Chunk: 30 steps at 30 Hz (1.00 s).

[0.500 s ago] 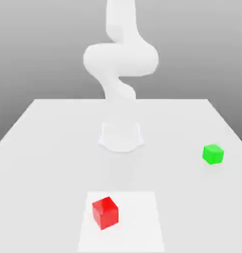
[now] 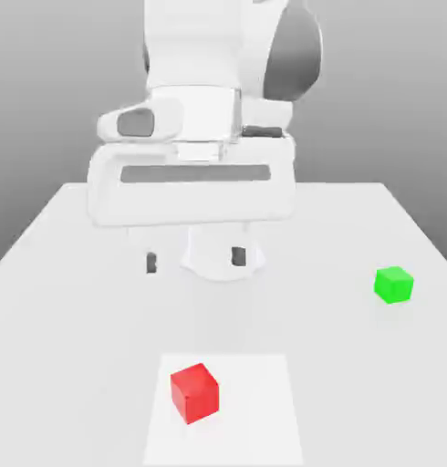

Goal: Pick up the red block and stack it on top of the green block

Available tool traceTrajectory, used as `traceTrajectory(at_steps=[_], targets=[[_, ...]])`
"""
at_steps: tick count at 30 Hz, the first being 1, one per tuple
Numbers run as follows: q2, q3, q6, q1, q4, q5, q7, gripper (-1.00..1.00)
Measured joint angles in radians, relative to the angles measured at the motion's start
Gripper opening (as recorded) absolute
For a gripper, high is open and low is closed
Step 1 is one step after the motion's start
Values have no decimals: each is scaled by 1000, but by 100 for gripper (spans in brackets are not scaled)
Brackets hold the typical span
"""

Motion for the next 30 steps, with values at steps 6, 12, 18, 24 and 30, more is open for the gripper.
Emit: traceTrajectory(at_steps=[6, 12, 18, 24, 30], targets=[[219, 1, 122, -18, -91, 47, -183, 0], [431, 70, 294, -72, -71, 120, -251, -100], [446, 75, 305, -76, -69, 122, -252, -100], [278, 44, 165, -60, -94, 58, -206, -100], [155, 165, 93, 189, -140, 97, -328, -100]])
